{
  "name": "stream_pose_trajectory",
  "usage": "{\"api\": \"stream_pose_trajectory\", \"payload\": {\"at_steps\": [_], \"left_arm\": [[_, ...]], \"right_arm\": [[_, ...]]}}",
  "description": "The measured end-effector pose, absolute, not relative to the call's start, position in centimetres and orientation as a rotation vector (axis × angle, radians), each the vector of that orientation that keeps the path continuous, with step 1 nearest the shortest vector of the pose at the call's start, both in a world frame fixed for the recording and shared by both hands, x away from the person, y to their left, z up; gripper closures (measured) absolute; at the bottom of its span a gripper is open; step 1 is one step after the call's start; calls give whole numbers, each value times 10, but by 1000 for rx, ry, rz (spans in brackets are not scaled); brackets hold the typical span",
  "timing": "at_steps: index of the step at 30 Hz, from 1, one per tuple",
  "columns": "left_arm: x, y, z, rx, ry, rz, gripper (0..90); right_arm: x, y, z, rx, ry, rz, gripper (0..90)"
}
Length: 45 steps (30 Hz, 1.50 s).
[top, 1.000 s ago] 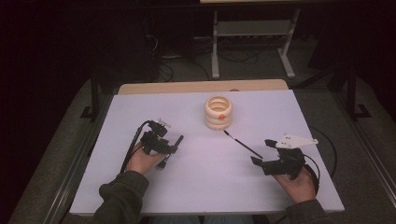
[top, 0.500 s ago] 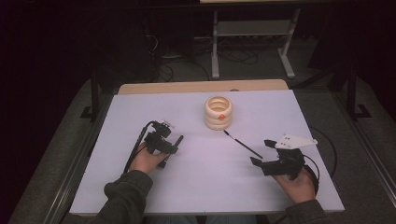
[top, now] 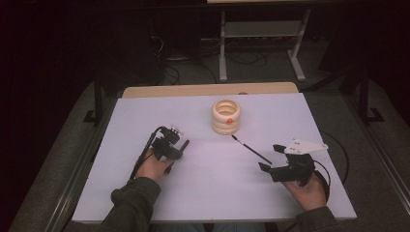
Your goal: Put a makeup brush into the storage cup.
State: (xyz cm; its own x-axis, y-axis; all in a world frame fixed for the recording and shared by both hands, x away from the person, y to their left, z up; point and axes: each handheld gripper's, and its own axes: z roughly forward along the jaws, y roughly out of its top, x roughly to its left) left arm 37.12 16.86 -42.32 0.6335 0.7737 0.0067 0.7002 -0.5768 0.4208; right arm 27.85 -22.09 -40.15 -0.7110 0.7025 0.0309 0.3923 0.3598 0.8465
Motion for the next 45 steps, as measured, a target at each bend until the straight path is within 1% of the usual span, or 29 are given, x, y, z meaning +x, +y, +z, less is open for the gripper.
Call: {"api": "stream_pose_trajectory", "payload": {"at_steps": [4, 7, 11, 15, 27, 28, 33, 37, 45], "left_arm": [[369, 165, -423, 2513, 1128, 298, 788], [371, 165, -422, 2522, 1126, 275, 791], [372, 163, -421, 2549, 1104, 277, 795], [372, 165, -420, 2546, 1090, 237, 796], [367, 174, -394, 2518, 1003, 221, 796], [365, 176, -389, 2534, 972, 220, 796], [360, 176, -380, 2526, 932, 207, 796], [356, 176, -372, 2525, 884, 198, 795], [348, 173, -361, 2533, 804, 209, 795]], "right_arm": [[278, -220, -401, 952, 2286, 1288, 164], [278, -219, -401, 948, 2286, 1284, 163], [278, -220, -401, 954, 2288, 1287, 163], [279, -220, -402, 952, 2296, 1280, 163], [279, -209, -400, 915, 2351, 1249, 161], [278, -208, -398, 904, 2350, 1250, 161], [276, -201, -386, 857, 2372, 1251, 162], [278, -198, -382, 836, 2397, 1251, 162], [286, -183, -361, 754, 2492, 1202, 156]]}}
